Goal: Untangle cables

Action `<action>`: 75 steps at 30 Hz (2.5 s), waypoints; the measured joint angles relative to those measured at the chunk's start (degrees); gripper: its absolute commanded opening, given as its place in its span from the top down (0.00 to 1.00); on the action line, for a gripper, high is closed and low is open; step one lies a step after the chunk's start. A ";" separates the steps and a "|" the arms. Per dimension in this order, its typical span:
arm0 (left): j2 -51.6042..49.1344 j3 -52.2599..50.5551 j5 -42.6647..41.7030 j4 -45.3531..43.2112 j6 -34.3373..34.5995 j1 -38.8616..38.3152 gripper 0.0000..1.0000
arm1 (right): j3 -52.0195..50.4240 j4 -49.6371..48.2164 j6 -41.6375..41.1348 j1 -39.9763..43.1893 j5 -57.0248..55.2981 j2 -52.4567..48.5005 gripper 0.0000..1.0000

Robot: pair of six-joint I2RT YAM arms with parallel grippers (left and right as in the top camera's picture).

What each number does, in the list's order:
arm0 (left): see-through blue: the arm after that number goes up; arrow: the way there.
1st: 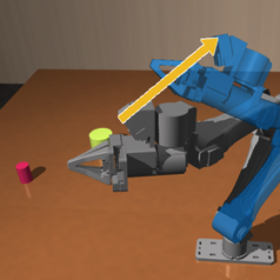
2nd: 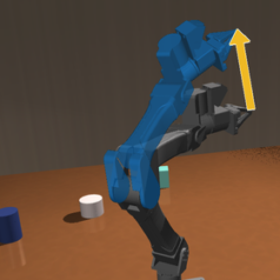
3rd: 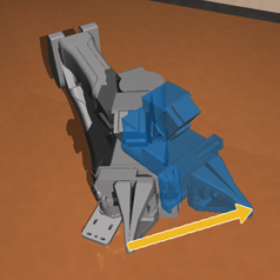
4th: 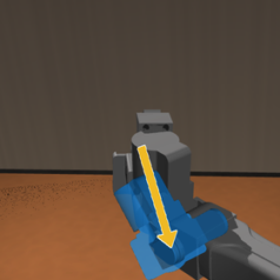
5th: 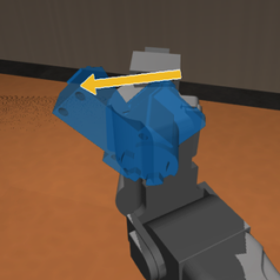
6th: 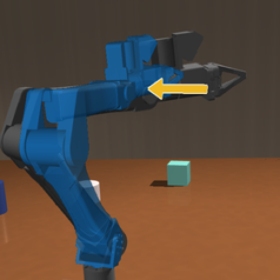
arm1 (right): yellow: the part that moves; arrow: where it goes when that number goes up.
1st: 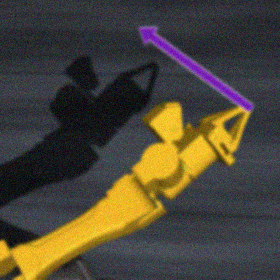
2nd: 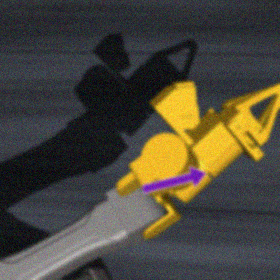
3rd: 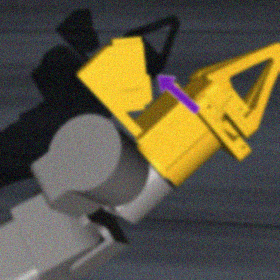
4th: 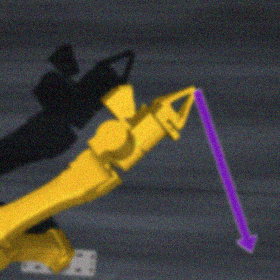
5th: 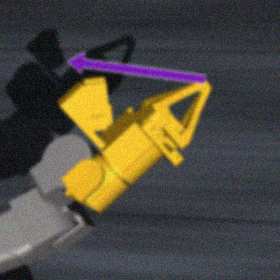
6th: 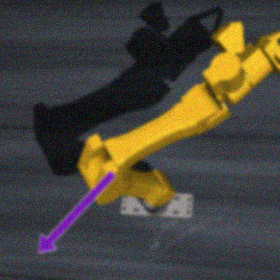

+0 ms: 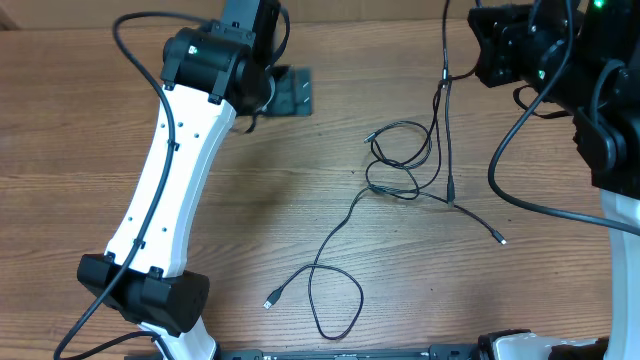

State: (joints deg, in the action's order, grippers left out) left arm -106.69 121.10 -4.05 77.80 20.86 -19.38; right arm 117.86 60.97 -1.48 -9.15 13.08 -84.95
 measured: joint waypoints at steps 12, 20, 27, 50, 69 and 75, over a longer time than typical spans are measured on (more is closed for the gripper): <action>-0.04 0.00 -27.58 -14.23 0.07 -2.03 0.00 | 0.00 -3.63 -0.26 0.00 13.16 -0.02 0.96; -0.04 0.00 -29.11 -19.76 4.15 -8.76 0.00 | 0.00 -5.73 -2.23 0.00 17.20 -0.02 0.96; -0.04 0.00 -23.80 -22.60 11.58 -10.54 0.00 | 0.00 -6.29 -3.04 0.00 21.11 -0.02 0.96; -11.56 0.00 -15.91 -16.90 14.82 -16.02 0.00 | 0.17 -16.50 -10.49 0.00 26.75 -0.02 0.96; -12.00 0.00 -9.38 -8.70 5.62 -16.04 0.12 | 0.20 -19.45 -12.83 0.00 16.37 -0.02 0.96; -12.00 0.00 0.70 -2.10 5.29 -16.11 0.15 | 0.20 -19.52 -13.11 0.00 14.19 -0.02 0.96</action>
State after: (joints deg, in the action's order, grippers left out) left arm -118.69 121.10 -3.36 75.70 26.15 -35.48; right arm 118.06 41.45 -14.59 -9.15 27.27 -84.97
